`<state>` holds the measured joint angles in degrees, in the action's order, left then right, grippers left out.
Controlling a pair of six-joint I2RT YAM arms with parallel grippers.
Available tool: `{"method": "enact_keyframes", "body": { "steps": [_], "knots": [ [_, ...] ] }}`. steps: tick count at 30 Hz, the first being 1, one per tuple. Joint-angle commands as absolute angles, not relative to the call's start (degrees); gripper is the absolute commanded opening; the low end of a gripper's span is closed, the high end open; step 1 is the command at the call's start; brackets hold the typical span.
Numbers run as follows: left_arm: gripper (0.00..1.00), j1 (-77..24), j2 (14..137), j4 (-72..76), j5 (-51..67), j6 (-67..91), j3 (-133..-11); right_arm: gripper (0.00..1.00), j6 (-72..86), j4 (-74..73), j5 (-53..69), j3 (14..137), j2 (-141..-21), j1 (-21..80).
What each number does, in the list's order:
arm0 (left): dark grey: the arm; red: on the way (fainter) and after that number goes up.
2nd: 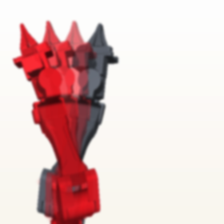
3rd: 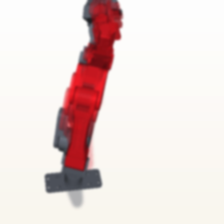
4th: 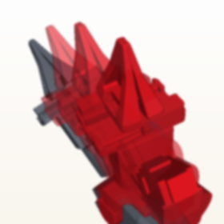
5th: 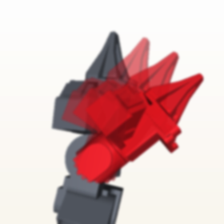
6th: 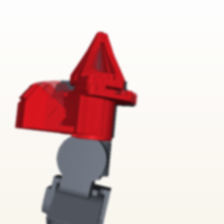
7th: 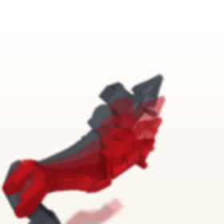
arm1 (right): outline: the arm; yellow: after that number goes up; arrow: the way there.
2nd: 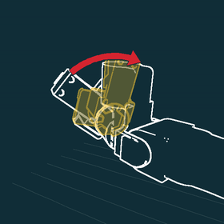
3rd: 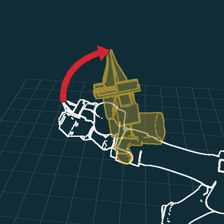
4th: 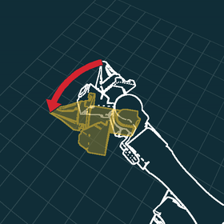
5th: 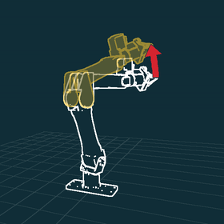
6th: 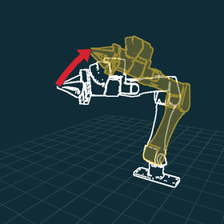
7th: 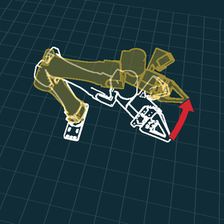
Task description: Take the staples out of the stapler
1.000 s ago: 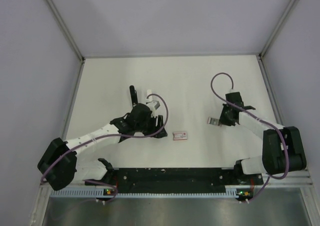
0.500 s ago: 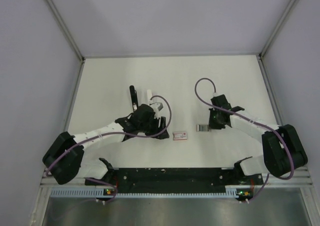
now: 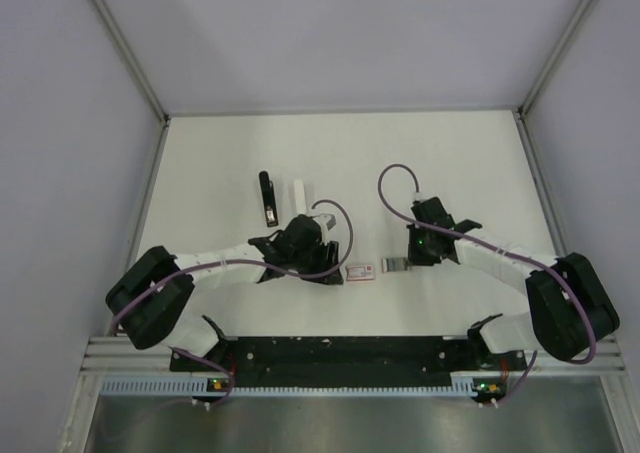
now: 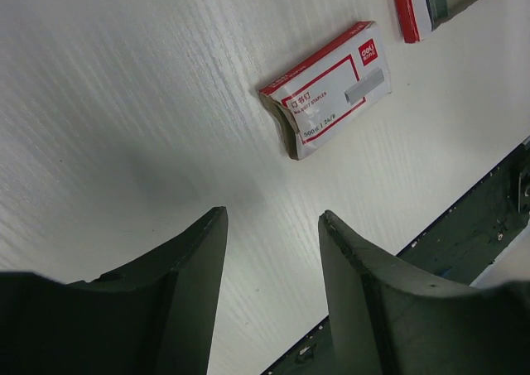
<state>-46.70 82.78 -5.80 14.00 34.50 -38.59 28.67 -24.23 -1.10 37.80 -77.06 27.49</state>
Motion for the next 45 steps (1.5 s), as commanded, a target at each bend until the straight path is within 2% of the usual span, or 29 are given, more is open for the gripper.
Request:
{"method": "enact_keyframes", "body": {
  "steps": [1, 5, 14, 22, 32, 45],
  "knots": [
    [0.53, -47.8, 83.8, -1.3, 11.8, 36.4, -41.5, 0.00, 29.3, -21.2, 1.5, 36.7, -75.1, 28.7],
    [0.49, -48.3, 85.5, -1.2, 10.5, 37.3, -42.4, 0.00, 29.4, -20.2, 2.5, 36.0, -74.9, 29.1],
    [0.33, -48.7, 89.6, -1.6, 6.4, 39.4, -44.4, 0.00, 30.0, -18.3, 3.8, 35.2, -74.2, 29.9],
    [0.24, -49.1, 91.6, -0.9, 4.0, 40.9, -45.2, 0.00, 30.1, -17.5, 4.7, 34.8, -74.0, 30.2],
    [0.16, -50.1, 93.3, -1.3, 2.8, 41.9, -46.3, 0.00, 30.2, -17.1, 4.4, 33.9, -73.2, 30.8],
    [0.13, -51.0, 92.8, -1.8, 1.7, 42.7, -46.0, 0.00, 31.7, -17.8, 1.1, 33.0, -72.1, 32.6]
  ]
}}
